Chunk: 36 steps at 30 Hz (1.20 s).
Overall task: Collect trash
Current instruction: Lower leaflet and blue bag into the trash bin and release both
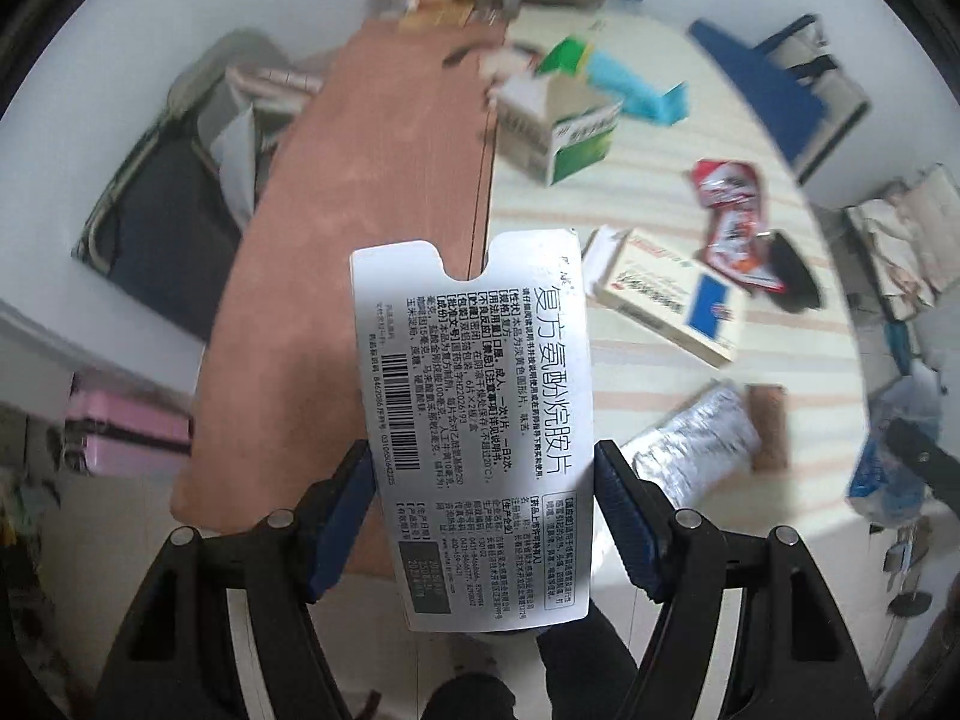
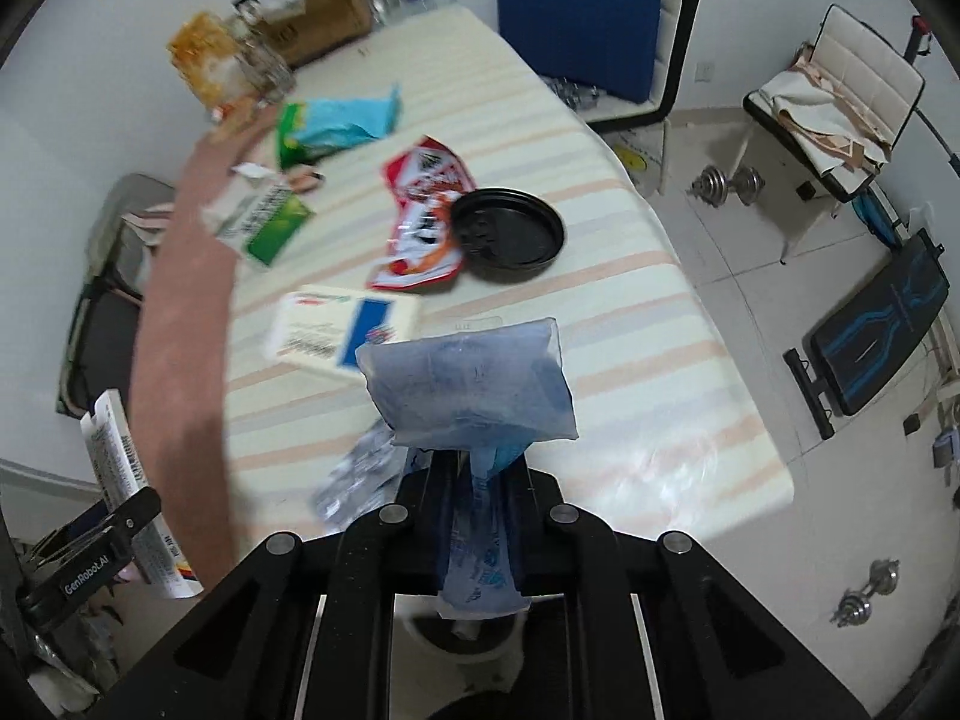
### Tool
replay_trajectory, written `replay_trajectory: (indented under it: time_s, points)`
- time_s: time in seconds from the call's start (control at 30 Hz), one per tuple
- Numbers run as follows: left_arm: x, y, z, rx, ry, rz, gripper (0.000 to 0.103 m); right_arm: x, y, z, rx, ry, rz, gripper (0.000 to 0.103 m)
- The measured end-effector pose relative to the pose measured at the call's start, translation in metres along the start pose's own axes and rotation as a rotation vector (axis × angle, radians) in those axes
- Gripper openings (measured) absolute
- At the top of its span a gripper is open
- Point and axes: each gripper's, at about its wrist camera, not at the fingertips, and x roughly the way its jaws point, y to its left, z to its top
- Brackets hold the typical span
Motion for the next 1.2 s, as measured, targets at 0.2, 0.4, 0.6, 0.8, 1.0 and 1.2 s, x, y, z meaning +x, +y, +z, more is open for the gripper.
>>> replay_trajectory:
  time_s: [0.2, 0.4, 0.6, 0.8, 1.0, 1.2]
  points:
    - [-0.045, 0.035, -0.048, 0.057, -0.065, -0.081, 0.070, -0.046, 0.030, -0.093, 0.017, -0.024, 0.056, 0.015]
    - [-0.022, 0.047, -0.106, 0.077, 0.058, -0.128, 0.070, -0.026, 0.033, -0.185, 0.039, 0.110, 0.063, 0.015]
    - [0.068, 0.051, -0.161, 0.043, 0.239, -0.148, 0.070, 0.051, 0.014, -0.260, 0.073, 0.282, 0.079, 0.015]
    - [0.207, 0.052, -0.214, -0.034, 0.412, -0.199, 0.070, 0.184, -0.019, -0.320, 0.121, 0.423, 0.097, 0.015]
    - [0.351, 0.046, -0.254, -0.071, 0.541, -0.246, 0.074, 0.327, -0.043, -0.366, 0.107, 0.494, 0.113, 0.016]
    - [0.415, 0.055, -0.279, -0.044, 0.528, -0.155, 0.103, 0.428, -0.053, -0.399, 0.102, 0.569, 0.097, 0.057]
